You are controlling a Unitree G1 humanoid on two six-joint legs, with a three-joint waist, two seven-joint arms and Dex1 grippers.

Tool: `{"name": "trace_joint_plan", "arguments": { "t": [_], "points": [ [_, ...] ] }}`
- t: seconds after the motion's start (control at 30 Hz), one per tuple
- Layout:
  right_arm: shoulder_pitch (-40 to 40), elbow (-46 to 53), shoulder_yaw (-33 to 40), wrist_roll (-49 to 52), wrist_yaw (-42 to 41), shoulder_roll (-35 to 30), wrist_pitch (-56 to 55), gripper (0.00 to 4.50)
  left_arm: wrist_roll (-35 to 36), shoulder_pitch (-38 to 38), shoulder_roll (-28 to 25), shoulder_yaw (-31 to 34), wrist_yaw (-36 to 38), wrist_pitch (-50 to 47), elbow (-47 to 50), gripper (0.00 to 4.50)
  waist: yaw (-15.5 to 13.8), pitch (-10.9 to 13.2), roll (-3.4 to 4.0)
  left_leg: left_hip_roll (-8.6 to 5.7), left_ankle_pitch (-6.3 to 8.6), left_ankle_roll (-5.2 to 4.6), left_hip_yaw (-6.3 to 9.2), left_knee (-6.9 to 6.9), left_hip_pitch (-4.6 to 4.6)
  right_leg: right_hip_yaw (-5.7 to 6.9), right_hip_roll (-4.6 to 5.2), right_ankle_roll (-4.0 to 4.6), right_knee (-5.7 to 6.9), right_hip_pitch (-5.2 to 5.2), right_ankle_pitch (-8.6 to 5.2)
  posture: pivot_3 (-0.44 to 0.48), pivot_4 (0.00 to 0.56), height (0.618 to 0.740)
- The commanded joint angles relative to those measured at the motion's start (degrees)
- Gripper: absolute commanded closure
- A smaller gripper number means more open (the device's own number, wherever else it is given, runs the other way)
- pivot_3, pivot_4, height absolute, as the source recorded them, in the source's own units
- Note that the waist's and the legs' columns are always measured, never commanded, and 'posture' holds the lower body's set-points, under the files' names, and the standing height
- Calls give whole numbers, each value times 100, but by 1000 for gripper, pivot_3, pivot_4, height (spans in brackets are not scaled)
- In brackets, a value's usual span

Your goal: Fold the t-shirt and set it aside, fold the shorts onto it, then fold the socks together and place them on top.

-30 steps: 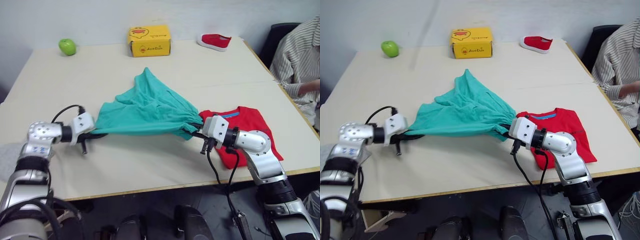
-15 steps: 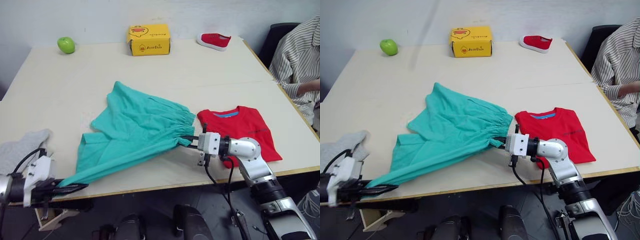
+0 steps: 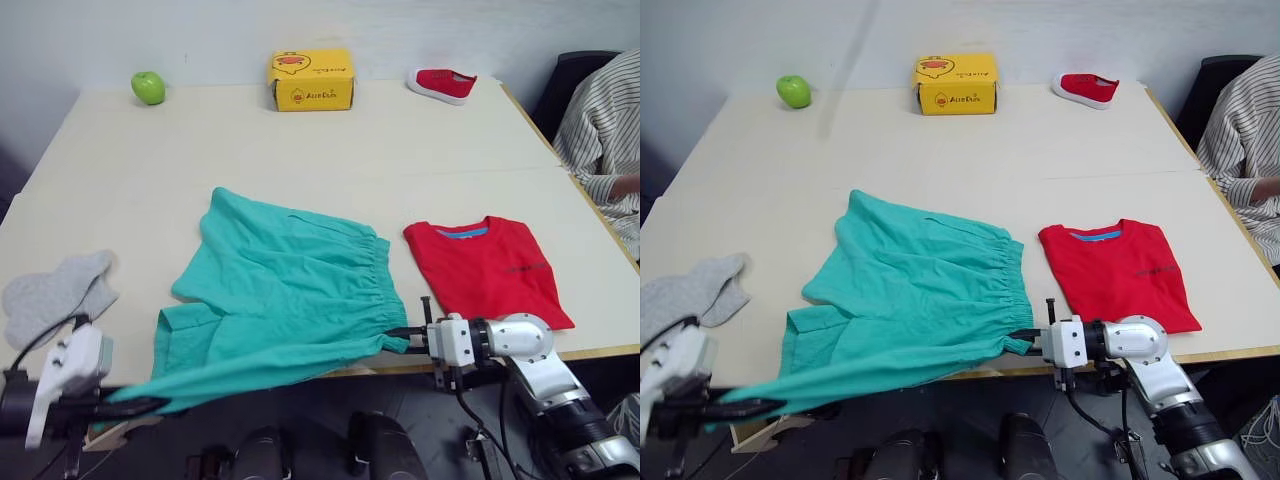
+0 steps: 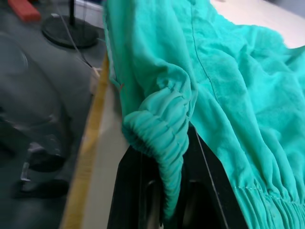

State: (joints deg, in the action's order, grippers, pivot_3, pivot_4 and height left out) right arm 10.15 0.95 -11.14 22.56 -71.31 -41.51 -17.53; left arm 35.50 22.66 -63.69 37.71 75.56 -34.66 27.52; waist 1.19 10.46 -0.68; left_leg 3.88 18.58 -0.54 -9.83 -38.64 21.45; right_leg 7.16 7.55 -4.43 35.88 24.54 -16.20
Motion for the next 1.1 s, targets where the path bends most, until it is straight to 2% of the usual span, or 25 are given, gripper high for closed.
{"name": "trace_joint_plan", "arguments": {
  "t": [0.03, 0.1, 0.17, 0.23, 0.3, 0.47, 0.57, 0.7, 0.87, 1.0, 1.07, 1.1],
  "points": [
    [57, 1042, 458, 1078, 423, -255, 1683, 4500, 191, -1252, -480, -553, 60, 76, -735, 4480, 11, -1, -1, 5, 0, 3, -1, 0, 0, -10, -1, 1, 0, 2, -1, 0, 150, 740],
    [246, 1310, 654, 1533, 709, -317, 2543, 4500, 43, -2594, -612, -1330, 123, 284, -1415, 4480, 45, 0, -1, 5, 0, 4, 0, 2, 0, -9, -5, 3, 1, 2, -2, 0, 150, 740],
    [484, 1332, 844, 1888, 989, -316, 3290, 4500, -428, -4124, -514, -2311, 306, 633, -2233, 4480, 26, 0, -2, 1, -1, 7, -6, 10, -5, 6, -16, 3, 7, 1, -1, 0, 150, 740],
    [756, 1178, 926, 1985, 1319, -242, 3879, 4500, -1212, -5672, 18, -3274, 449, 1344, -3355, 4480, 16, -7, 10, -7, -5, 10, -14, 6, 5, 28, -50, -2, 5, 10, 2, 0, 150, 740],
    [1008, 1003, 917, 1865, 1668, -171, 4366, 4500, -1835, -6886, 637, -3897, 451, 1993, -4505, 4480, -9, -6, 8, -17, -4, 9, -22, -20, 3, 17, -79, -4, 10, 1, 3, 0, 150, 740],
    [1588, 475, 867, 1542, 2423, 265, 5100, 4500, -3057, -8827, 1799, -4647, 59, 3659, -7442, 4480, -85, -9, -8, -8, -3, 6, -64, -54, 57, 19, -98, -27, 11, 29, 17, 0, 150, 740],
    [1872, 208, 904, 1411, 2707, 542, 5367, 4500, -3514, -9427, 2154, -4793, -383, 4166, -8753, 4480, -60, -8, -9, -10, -6, -1, -89, -56, 106, -2, -97, -41, 16, 92, 27, 0, 150, 740],
    [2199, -127, 956, 1141, 3105, 804, 5605, 4500, -4034, -9707, 2328, -4921, -931, 4441, -9756, 4480, 35, -8, -10, -10, -4, -4, -92, -44, 115, 2, -98, -41, 7, 102, 27, 0, 150, 740],
    [2284, -435, 1106, 884, 3426, 897, 5755, 4500, -4339, -9681, 2374, -4807, -1641, 4548, -10200, 4480, 43, 2, -27, -9, -4, -5, -91, -49, 118, 1, -97, -43, 9, 102, 28, 0, 150, 740],
    [2217, -439, 1169, 843, 3412, 971, 5769, 4500, -4305, -9620, 2507, -4603, -1863, 4688, -10271, 4480, 37, 2, -28, -9, -8, -12, -91, -58, 119, -7, -95, -52, 12, 101, 33, 0, 150, 740],
    [2174, -444, 1227, 773, 3430, 1124, 5397, 4500, -4269, -9572, 2559, -4494, -1861, 4560, -10299, 4480, 42, 2, -28, -10, -9, -13, -93, -59, 118, -13, -96, -55, 15, 101, 35, 0, 150, 740],
    [2172, -434, 1270, 825, 3455, 1189, 5464, 4211, -4222, -9553, 2582, -4409, -1931, 4433, -10313, 4305, 42, 2, -28, -10, -10, -14, -94, -60, 118, -13, -96, -55, 16, 101, 35, 0, 150, 740]
  ]
}}
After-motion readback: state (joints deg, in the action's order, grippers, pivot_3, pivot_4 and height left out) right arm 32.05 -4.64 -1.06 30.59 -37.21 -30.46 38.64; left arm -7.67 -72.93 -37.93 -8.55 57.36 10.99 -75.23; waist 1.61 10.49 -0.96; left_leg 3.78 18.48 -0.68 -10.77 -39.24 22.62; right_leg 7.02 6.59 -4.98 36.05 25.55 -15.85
